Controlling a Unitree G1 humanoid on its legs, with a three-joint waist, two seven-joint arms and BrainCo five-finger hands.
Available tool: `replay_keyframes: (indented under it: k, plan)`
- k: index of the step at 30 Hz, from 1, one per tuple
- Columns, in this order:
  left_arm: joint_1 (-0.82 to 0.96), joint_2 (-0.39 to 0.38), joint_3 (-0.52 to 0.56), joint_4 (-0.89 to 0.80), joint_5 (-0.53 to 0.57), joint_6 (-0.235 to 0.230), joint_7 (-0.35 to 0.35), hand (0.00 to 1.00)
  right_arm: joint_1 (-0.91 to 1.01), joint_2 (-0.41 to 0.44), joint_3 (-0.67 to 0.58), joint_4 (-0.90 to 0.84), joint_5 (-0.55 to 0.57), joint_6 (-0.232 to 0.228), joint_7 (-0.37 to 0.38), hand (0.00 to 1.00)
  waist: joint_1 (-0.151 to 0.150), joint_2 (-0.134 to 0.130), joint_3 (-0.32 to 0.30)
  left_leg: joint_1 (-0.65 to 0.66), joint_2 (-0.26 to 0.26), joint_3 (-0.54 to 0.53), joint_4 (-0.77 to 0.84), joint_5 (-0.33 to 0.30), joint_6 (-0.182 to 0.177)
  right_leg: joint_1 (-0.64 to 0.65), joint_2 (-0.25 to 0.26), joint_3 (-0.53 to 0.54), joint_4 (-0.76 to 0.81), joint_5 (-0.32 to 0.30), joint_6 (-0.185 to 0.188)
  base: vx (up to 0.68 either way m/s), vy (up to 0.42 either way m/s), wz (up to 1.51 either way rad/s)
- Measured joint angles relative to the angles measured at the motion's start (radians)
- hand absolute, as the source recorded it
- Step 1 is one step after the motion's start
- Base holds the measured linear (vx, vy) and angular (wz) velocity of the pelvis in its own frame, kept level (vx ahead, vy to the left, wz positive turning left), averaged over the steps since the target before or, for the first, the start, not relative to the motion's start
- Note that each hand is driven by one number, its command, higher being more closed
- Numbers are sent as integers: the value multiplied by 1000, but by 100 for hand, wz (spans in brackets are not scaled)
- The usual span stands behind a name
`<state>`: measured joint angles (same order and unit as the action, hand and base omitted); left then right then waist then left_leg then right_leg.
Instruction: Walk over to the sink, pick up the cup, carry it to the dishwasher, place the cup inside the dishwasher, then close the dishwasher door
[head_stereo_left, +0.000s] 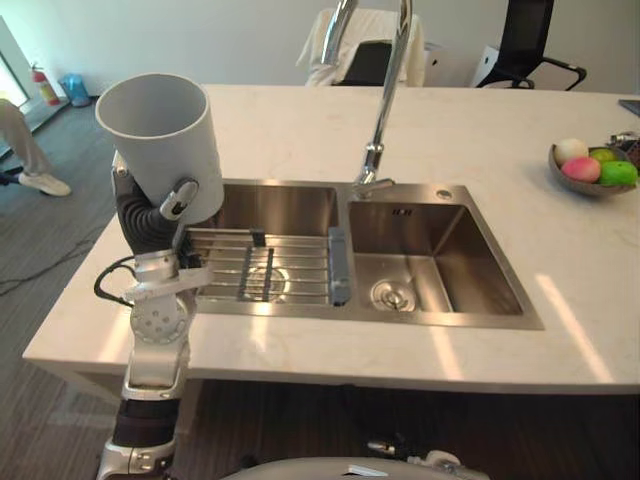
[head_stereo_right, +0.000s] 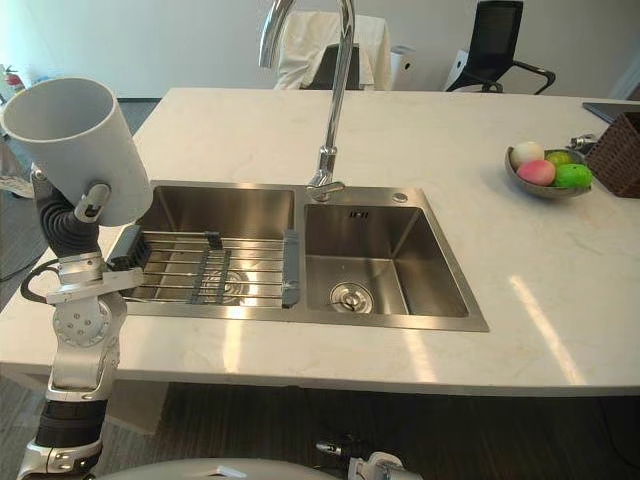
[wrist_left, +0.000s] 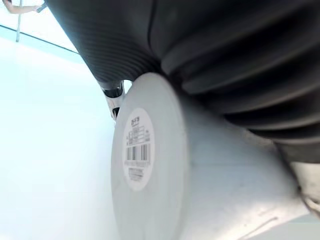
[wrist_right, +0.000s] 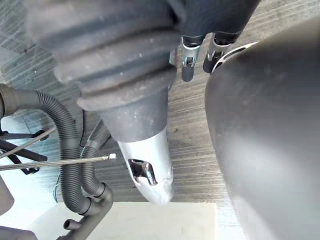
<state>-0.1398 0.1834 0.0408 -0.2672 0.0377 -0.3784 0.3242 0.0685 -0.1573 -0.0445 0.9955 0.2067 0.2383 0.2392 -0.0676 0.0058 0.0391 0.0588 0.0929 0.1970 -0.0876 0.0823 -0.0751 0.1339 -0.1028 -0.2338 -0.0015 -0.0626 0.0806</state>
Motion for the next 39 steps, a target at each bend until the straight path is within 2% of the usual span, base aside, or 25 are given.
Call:
replay_keyframes:
  k: [4,5,10,12,14,18,20,22,23,24,25,26,27,28,29,31,32,33,34,35,36,37,38,39]
  plan:
    - [24,1,2,-16,29,5,36,100,5,0,-7,1,0,-1,0,0,10,-5,-8,-24,-4,-7,0,8,6,-7,0,-4,-30,25,4,-21,6,2]
    - [58,2,44,-32,55,10,70,100,29,12,-17,6,1,2,-4,0,42,-30,-50,-58,-13,-31,0,32,14,-14,-2,-25,-51,60,8,0,0,0]
    - [60,-5,39,-33,52,9,79,100,34,14,-20,2,3,3,-5,0,47,-31,-50,-47,-6,-5,1,26,10,-28,2,10,-52,62,5,-2,-1,-18]
    - [63,-10,14,-32,41,10,79,100,48,24,-49,-6,49,-3,-24,0,16,-32,-50,-47,-5,-5,1,25,9,-25,2,2,-61,66,4,-3,-16,-13]
    - [78,-19,-20,-30,25,8,75,100,55,26,-60,-6,100,-2,-46,0,1,-31,-50,-43,-6,-6,1,23,9,-22,3,-2,-61,62,5,2,-10,3]
    - [138,-70,-48,23,-17,8,77,100,108,31,-85,-4,151,11,-78,0,1,-29,-51,-17,-13,-36,1,14,7,28,3,-40,-69,46,5,51,-25,27]
    - [203,-90,-61,42,-37,13,85,100,123,30,-90,8,183,17,-82,0,14,-26,-49,-29,-18,-78,5,23,13,45,2,-80,-49,25,9,63,-52,66]
    - [239,-97,-92,41,-36,45,76,100,107,24,-91,41,213,38,-89,0,37,-29,-42,-68,-29,-152,9,54,15,27,2,-137,35,-17,11,39,-50,127]
    - [246,-96,-97,41,-36,70,65,100,103,18,-94,68,220,57,-91,0,56,-20,-28,-94,-44,-218,12,82,20,20,-5,-184,79,-52,4,2,-44,210]
    - [244,-94,-84,35,-37,88,61,100,87,13,-104,105,220,66,-90,0,79,-27,3,-114,-59,-264,41,90,24,44,-13,-241,107,-87,18,-39,-47,206]
    - [249,-96,-77,33,-39,93,64,100,77,7,-113,123,219,65,-89,0,98,-4,24,-122,-65,-269,52,98,27,49,-14,-270,125,-101,14,-115,-62,196]
    - [264,-101,-66,9,-57,102,64,100,65,-17,-129,147,218,64,-85,0,127,22,29,-147,-79,-277,35,125,45,44,-3,-327,150,-140,-21,-195,-38,192]
    - [275,-105,-45,-29,-63,104,64,100,43,-18,-159,172,217,59,-91,0,132,19,31,-172,-70,-144,9,-7,137,43,-30,-422,148,-130,-10,-204,-8,207]
    - [266,-101,-38,-38,-71,103,65,100,31,-9,-170,179,218,60,-94,0,144,-19,37,-200,-81,-52,75,-45,185,42,-61,-465,147,-126,-6,-142,29,228]
    - [255,-107,-44,-60,-78,102,61,100,7,-24,-174,199,223,64,-107,0,152,-28,61,-258,-55,118,342,-100,259,48,-110,-568,159,-111,0,-88,19,202]
    - [257,-109,-57,-78,-80,101,34,100,14,-41,-172,193,239,70,-128,0,149,-2,60,-242,14,266,510,-163,262,80,-125,-672,170,-106,7,-27,11,194]
    - [252,-111,-90,-85,-83,96,11,100,32,-48,-175,181,257,70,-138,0,140,15,50,-187,76,376,576,-206,272,111,-133,-772,185,-106,8,48,63,241]
    - [246,-118,-120,-87,-94,85,-21,100,65,-47,-184,155,272,69,-141,0,115,25,42,-133,137,492,583,-226,277,145,-138,-882,205,-106,8,65,92,264]
    - [238,-126,-132,-85,-103,84,-40,100,76,-46,-197,150,281,66,-142,0,100,30,39,-116,155,544,564,-233,264,162,-138,-934,214,-106,8,50,185,289]
    - [208,-137,-154,-72,-115,84,-60,100,88,-47,-215,149,289,63,-147,0,88,42,33,-108,141,627,510,-240,215,187,-140,-1033,235,-102,15,36,264,284]
    - [184,-133,-159,-64,-133,84,-76,100,90,-44,-215,154,297,63,-165,0,83,48,28,-98,95,660,440,-246,216,217,-157,-1125,277,-98,14,35,297,265]
    - [179,-132,-159,-63,-148,84,-77,100,99,-46,-215,159,296,63,-171,0,81,46,30,-87,66,650,390,-246,216,227,-174,-1159,325,-99,12,34,309,206]
    - [181,-132,-159,-63,-172,84,-76,100,100,-48,-214,159,296,64,-184,0,87,36,30,-68,19,611,317,-225,187,242,-216,-1181,395,-117,2,10,231,103]
    - [181,-132,-159,-63,-172,84,-76,100,100,-48,-214,159,296,64,-184,0,87,36,30,-68,19,611,317,-225,187,242,-216,-1181,395,-117,2,-14,226,137]
